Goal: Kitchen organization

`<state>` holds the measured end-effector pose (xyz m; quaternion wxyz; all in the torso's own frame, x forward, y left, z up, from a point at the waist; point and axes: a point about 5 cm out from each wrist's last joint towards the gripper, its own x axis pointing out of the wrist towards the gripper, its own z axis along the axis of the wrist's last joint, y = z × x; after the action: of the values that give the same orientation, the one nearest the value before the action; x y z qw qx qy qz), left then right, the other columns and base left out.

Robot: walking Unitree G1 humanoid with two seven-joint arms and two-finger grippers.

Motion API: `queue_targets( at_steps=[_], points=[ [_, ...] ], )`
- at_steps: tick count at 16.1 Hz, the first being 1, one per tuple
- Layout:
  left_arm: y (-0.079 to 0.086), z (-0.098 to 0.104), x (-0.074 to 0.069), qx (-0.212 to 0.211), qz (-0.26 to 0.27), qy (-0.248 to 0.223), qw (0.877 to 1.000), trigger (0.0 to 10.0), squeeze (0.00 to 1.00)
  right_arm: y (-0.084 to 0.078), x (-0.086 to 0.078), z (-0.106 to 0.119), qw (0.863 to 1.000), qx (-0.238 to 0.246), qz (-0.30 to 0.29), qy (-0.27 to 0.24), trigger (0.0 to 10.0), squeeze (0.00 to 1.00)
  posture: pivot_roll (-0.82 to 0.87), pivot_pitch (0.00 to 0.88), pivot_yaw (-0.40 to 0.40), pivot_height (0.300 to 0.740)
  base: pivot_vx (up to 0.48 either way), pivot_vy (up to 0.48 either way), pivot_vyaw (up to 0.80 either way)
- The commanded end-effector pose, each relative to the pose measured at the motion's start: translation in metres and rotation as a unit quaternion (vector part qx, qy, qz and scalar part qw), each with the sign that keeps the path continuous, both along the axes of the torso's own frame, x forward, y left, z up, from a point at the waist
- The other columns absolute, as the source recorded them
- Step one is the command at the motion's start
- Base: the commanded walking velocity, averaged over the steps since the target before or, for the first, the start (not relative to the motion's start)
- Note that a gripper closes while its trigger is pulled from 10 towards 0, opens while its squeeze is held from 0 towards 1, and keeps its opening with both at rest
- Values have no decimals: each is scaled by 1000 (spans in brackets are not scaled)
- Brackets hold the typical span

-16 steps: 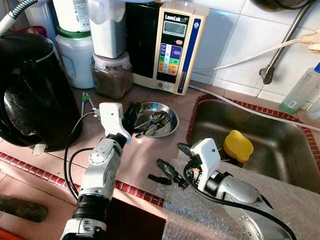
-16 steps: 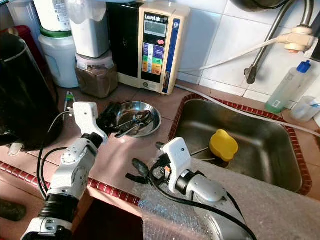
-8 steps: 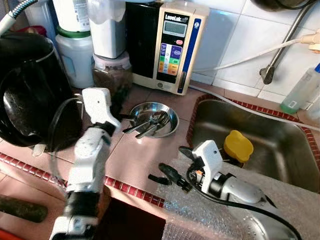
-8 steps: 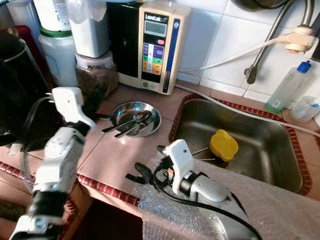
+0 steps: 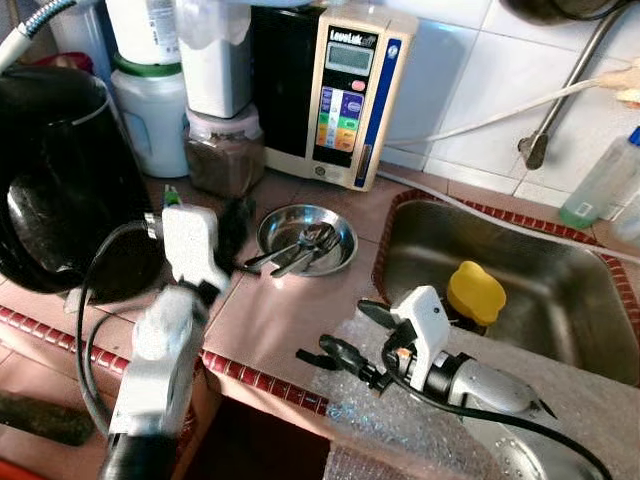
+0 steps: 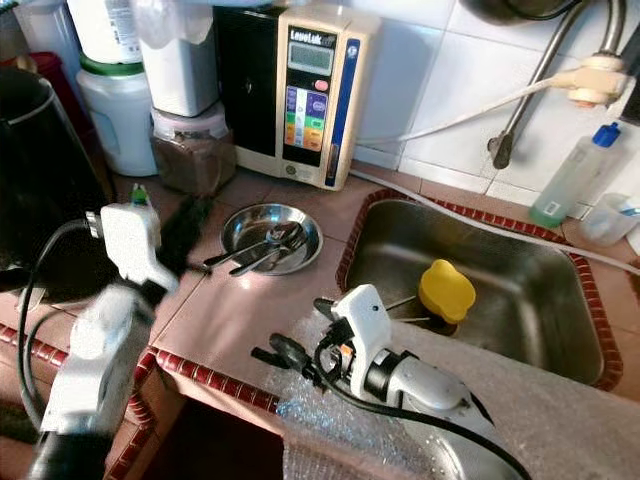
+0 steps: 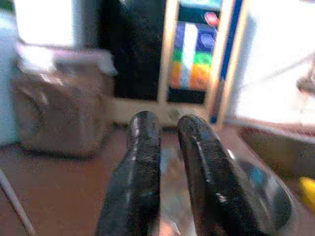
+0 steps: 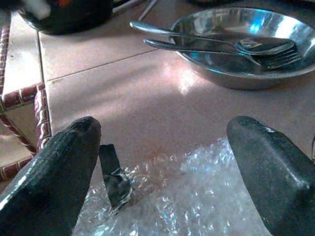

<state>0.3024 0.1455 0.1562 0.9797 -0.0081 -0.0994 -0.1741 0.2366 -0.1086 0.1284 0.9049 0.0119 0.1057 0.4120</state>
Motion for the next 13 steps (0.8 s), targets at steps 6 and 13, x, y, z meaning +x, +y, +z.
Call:
queue_targets(
  at_steps=[6, 13],
  points=[
    [-12, -14, -20, 18, -47, 24, 998, 10000, 1000, -12, -8, 10, 1000, 9, 20, -1, 10000, 1000, 97, 0, -85, 740, 0, 0, 0],
    [-8, -32, -21, -1, -46, 65, 997, 10000, 1000, -17, -24, 2, 997, -9, 66, 33, 10000, 0, 86, 0, -94, 740, 0, 0, 0]
  ],
)
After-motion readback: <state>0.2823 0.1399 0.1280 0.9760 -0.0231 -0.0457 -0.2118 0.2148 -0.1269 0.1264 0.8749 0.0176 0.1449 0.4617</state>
